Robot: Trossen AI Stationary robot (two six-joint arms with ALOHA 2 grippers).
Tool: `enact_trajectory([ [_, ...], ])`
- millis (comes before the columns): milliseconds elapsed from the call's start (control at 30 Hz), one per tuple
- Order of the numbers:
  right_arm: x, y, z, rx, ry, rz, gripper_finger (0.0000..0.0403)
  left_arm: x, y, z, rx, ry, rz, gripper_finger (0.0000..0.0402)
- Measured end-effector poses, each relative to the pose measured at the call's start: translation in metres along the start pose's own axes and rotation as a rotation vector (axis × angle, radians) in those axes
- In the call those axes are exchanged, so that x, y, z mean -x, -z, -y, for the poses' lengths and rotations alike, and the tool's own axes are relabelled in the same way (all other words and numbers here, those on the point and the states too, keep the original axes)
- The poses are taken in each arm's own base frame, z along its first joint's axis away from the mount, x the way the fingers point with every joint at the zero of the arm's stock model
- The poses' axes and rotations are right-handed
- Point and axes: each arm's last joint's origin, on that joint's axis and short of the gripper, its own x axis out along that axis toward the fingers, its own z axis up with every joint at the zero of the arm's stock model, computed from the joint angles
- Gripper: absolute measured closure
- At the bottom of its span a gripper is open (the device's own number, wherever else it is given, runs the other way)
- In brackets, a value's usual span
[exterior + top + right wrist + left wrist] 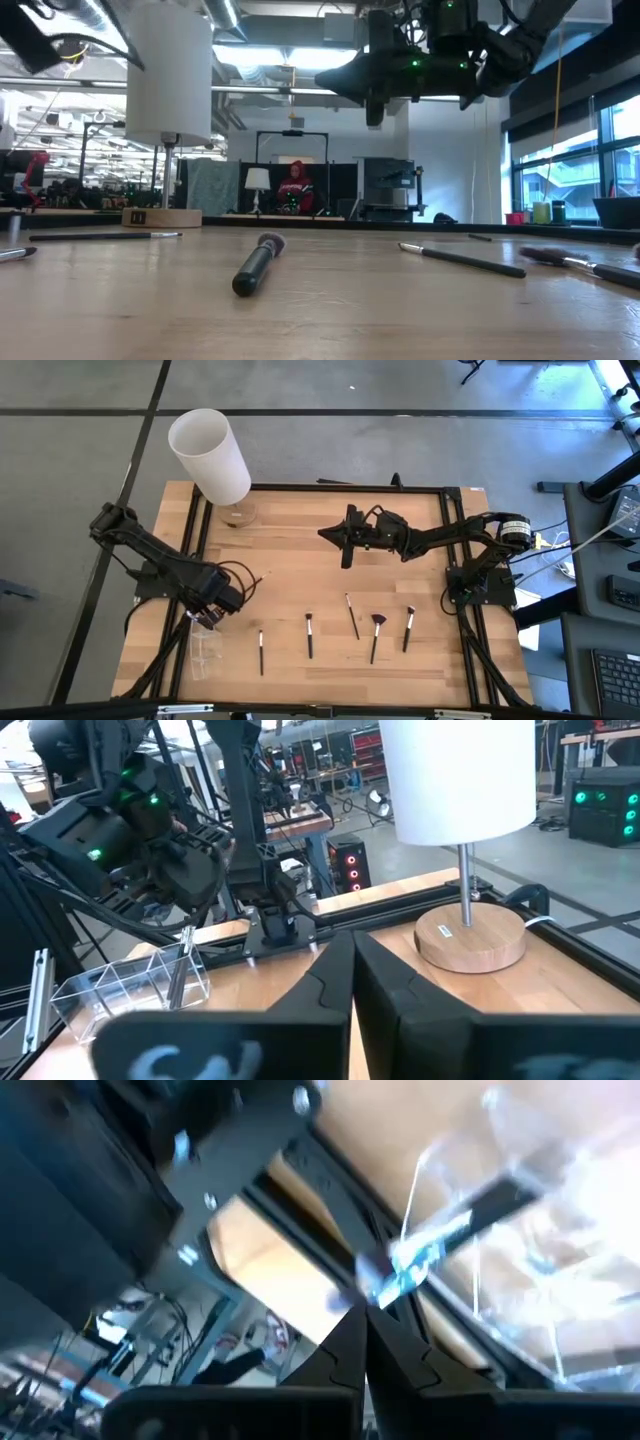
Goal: Put items in baskets/containers
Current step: Put the eyeshadow brush into the transparent organizer
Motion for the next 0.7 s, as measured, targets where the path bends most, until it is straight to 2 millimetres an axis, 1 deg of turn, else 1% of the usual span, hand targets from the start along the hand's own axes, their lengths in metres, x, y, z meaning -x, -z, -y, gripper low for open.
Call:
enact_trajectory([
  [100, 0.000, 0.000, 0.000, 0.000, 0.000, -0.001, 0.0395, -0.002, 0.005, 0.001, 0.016, -0.008, -0.008, 0.0400],
  [200, 0.000, 0.000, 0.000, 0.004, -0.001, -0.001, 0.0395, 0.001, 0.008, 0.002, 0.027, -0.010, 0.036, 0.0399],
  [267, 0.000, 0.000, -0.001, 0.003, -0.017, -0.007, 0.0395, 0.007, 0.011, 0.004, 0.030, 0.003, 0.100, 0.0400],
  [367, 0.004, -0.005, -0.001, -0.003, -0.055, -0.054, 0.0395, 0.025, 0.018, 0.007, 0.025, 0.058, 0.218, 0.0400],
  [433, 0.009, -0.011, 0.001, -0.021, -0.100, -0.135, 0.0395, 0.040, 0.024, 0.008, 0.024, 0.106, 0.342, 0.0399],
  [533, 0.019, -0.024, 0.002, -0.058, -0.136, -0.325, 0.0395, 0.059, 0.027, 0.010, 0.076, 0.179, 0.649, 0.0400],
  [567, 0.022, -0.029, 0.002, -0.052, -0.127, -0.376, 0.0395, 0.062, 0.026, 0.012, 0.104, 0.209, 0.756, 0.0400],
  [633, 0.031, -0.038, -0.004, -0.019, -0.072, -0.465, 0.0395, 0.065, 0.023, 0.018, 0.129, 0.269, 0.906, 0.0399],
  [700, 0.041, -0.045, -0.017, 0.027, 0.003, -0.528, 0.0395, 0.063, 0.015, 0.027, 0.095, 0.283, 0.973, 0.0397],
])
